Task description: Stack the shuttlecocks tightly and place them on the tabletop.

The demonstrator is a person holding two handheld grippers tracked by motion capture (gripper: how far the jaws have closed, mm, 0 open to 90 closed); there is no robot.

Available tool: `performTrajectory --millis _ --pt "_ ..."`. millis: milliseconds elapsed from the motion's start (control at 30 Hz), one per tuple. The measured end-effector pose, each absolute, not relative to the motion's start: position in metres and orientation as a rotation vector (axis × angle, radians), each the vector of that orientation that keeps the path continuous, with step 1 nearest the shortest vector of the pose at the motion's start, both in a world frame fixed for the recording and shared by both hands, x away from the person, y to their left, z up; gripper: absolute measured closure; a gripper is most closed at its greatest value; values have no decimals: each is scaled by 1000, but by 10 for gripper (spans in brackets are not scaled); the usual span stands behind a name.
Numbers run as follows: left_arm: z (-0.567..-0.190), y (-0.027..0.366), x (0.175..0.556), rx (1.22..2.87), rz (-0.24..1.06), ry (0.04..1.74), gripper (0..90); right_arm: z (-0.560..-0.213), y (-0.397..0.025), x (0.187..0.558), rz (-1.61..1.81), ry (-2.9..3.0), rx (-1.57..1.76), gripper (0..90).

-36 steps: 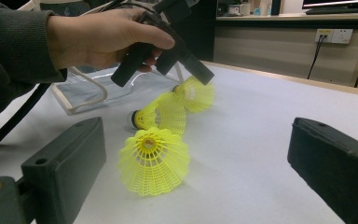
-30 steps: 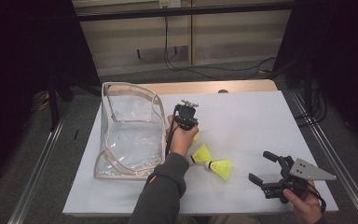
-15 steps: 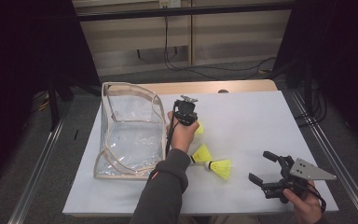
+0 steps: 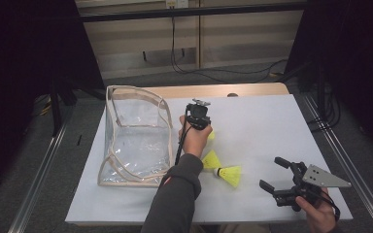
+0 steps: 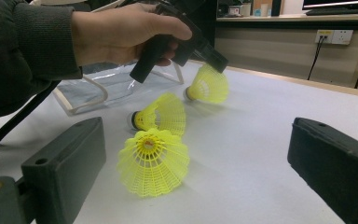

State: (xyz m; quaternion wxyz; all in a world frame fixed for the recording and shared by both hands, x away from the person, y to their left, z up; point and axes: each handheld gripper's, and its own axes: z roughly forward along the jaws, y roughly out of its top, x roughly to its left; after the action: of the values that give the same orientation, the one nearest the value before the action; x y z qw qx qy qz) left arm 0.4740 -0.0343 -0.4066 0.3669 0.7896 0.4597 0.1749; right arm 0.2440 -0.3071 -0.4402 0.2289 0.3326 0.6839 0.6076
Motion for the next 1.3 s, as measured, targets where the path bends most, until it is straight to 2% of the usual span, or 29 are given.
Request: performTrajectory --millis 67,167,967,1300 --pt "-408 -35 474 2040 452 1181 759 -440 -308 244 1673 1879 909 38" --pt "-408 -35 474 2043 438 1179 726 -440 -308 244 1671 1879 908 38" --pt "-408 -33 471 2098 458 1133 725 -440 -308 244 1670 1879 907 38" --pt "-406 -33 469 2080 450 1129 670 -440 -307 244 1671 1881 906 38"
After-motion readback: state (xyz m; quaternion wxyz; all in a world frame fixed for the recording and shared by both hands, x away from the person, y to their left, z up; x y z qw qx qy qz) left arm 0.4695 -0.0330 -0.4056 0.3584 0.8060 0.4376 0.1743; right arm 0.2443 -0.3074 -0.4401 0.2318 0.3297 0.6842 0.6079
